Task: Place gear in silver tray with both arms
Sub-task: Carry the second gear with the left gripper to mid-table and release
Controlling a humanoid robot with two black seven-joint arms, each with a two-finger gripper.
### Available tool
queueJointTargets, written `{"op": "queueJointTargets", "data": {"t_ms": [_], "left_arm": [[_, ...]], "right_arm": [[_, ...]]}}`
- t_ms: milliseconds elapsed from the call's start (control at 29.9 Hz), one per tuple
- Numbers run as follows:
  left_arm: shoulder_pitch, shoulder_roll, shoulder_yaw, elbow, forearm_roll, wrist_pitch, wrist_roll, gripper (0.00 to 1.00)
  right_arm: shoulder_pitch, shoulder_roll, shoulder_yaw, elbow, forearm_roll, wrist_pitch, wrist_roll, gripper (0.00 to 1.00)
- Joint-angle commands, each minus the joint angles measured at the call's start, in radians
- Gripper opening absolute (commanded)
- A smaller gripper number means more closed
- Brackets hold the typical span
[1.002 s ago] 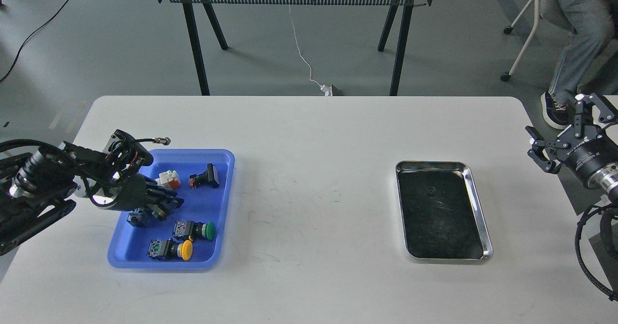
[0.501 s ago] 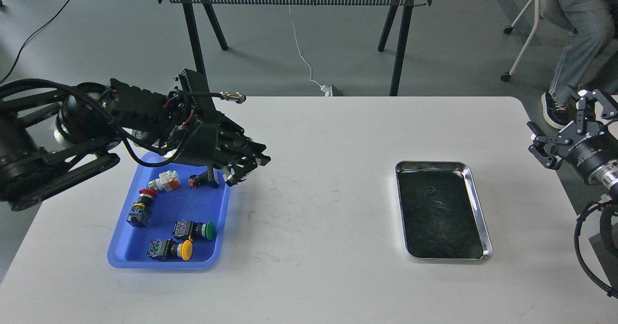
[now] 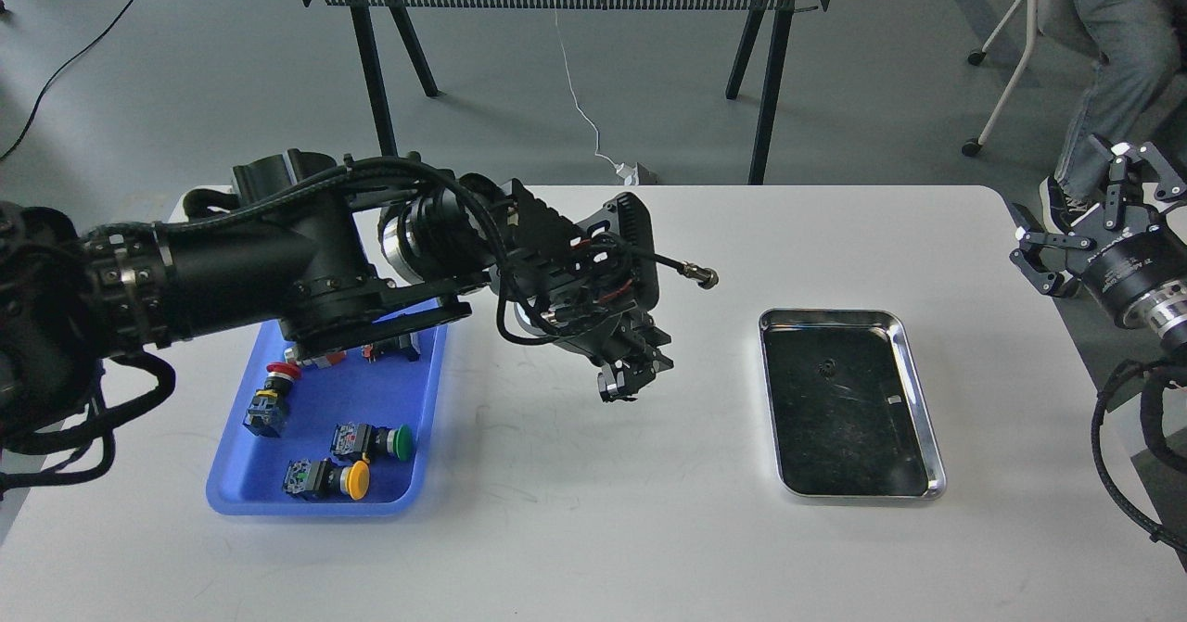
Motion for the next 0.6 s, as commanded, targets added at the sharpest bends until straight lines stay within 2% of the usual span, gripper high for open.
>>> {"op": "queueJointTargets", "data": {"t_ms": [0,100,568], "left_arm": [[0.001,-0.101,0.044,0.116,0.0,0.0,0.0,0.12],[0.004,-0.109,0.09,0.145,0.0,0.0,0.0,0.12],[0.038,-0.109,0.211,0.133,0.0,0.0,0.0,0.12]], "right_arm": [[-0.002,-0.007,0.001,-0.004,-0.001,0.0,0.0,0.97],[-0.002,-0.01,0.002,-0.006,-0.001,0.0,0.0,0.97],[-0.01,-0.011,0.004,-0.009,-0.001,0.0,0.0,0.97]]}}
